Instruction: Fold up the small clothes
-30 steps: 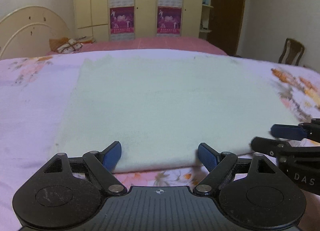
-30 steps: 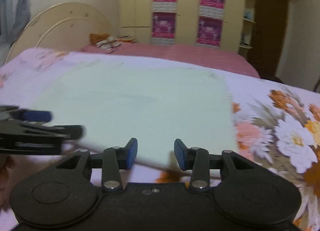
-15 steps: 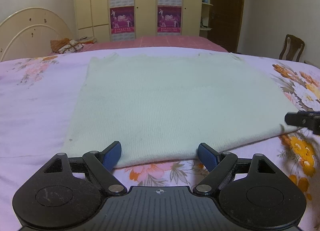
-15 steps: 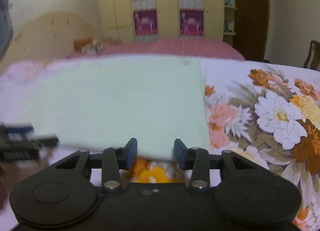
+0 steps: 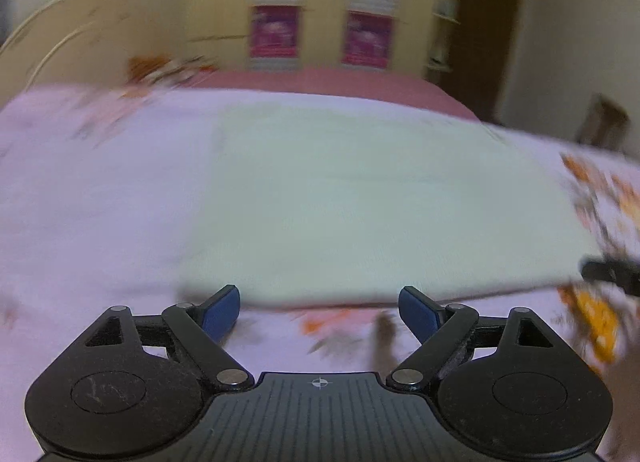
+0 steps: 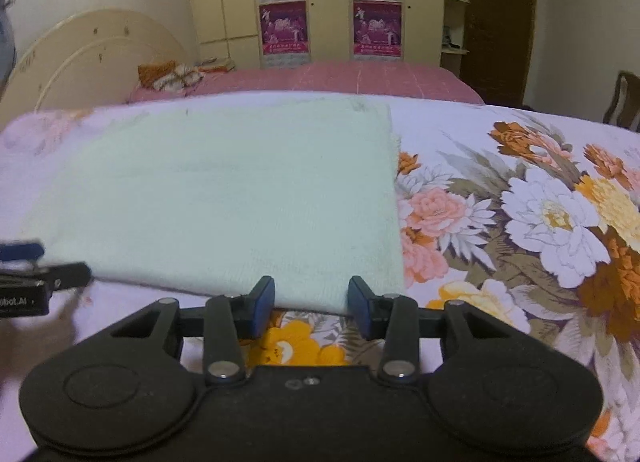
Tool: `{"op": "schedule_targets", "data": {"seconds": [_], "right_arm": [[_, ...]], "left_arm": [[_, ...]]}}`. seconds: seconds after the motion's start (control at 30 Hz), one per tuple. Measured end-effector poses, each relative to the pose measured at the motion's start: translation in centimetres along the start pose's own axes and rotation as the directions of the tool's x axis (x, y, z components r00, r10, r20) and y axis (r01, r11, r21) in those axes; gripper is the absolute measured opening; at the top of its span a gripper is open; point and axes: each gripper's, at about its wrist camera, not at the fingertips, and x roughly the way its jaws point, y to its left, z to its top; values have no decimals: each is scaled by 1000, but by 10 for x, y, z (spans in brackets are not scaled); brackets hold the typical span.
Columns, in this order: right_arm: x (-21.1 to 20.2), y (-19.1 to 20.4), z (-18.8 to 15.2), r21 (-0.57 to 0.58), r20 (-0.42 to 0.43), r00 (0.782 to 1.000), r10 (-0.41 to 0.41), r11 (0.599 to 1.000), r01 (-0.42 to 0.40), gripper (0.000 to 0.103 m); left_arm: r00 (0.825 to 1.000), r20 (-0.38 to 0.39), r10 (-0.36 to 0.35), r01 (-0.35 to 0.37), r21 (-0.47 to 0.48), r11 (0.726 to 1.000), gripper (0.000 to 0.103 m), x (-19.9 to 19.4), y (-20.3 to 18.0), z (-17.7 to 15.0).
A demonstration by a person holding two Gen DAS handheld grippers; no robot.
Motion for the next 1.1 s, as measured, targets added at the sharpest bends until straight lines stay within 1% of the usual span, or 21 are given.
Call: {"op": "schedule_targets", "data": {"seconds": [0.07,0.13,0.17,0.2,0.3,0.37,0.4,0.43,0.47,0.5,0.63,0.67,0.73,0.8,0.87,0.9,0.97,1.0,1.03,1.07,1.1], "right_arm": [[-7,-3,0,13,4,1000,2,1000,-2,40],[-12,-4,0,25,7,1000,18,1000,-18,40],[-13,-2,0,24,5,1000,25,999,-25,40],[-15,0,0,22,7,999,34,999,-34,40],[-17,7,3,33,20,997,73,997,-74,40],[-17,10,8,51,34,993,114,992,-116,40],[-16,11,11,59,41,989,142,988,-145,38],[-15,12,15,67,46,984,173,982,-175,26],[-13,13,18,74,49,979,200,976,-203,12],[-11,14,22,76,54,975,216,973,-220,10],[5,18,34,76,58,972,227,970,-231,10],[10,20,35,83,55,972,229,969,-233,10],[20,21,39,94,50,971,233,967,-237,10],[29,23,43,105,47,970,238,965,-242,10],[36,24,45,116,44,969,242,962,-245,10],[40,25,47,122,43,969,244,961,-248,10],[48,27,49,125,39,969,243,961,-246,10],[53,29,51,123,36,970,241,962,-244,10],[57,31,52,123,32,971,237,963,-239,10],[61,33,55,125,31,971,238,963,-240,10],[65,34,59,127,38,969,244,961,-247,10]], "left_arm": [[999,0,-39,38,-159,987,86,-7,26,-7],[995,40,-91,99,-321,942,84,-11,49,-16],[992,62,-108,124,-394,911,78,-12,59,-20],[989,78,-123,145,-459,877,76,-10,66,-22],[974,128,-188,226,-627,745,72,4,81,-27],[965,160,-207,259,-683,683,72,17,85,-26],[963,168,-211,267,-702,660,72,23,85,-24],[962,177,-206,270,-714,646,72,29,84,-23],[961,187,-203,275,-719,638,72,35,82,-20],[960,194,-200,278,-718,638,72,42,79,-18],[958,222,-179,285,-700,654,71,65,71,-2],[957,229,-177,288,-701,652,68,71,71,3],[957,229,-180,290,-720,630,53,87,74,12],[956,229,-185,294,-763,576,26,103,83,12],[957,223,-187,290,-794,534,13,118,88,11],[954,229,-193,298,-795,528,11,124,88,12],[947,241,-213,319,-784,532,7,126,87,13],[932,278,-233,360,-785,504,7,122,88,13],[915,321,-245,402,-774,489,7,117,89,14],[908,343,-241,419,-755,505,7,111,88,18],[912,337,-234,411,-746,525,7,111,87,21]]}}
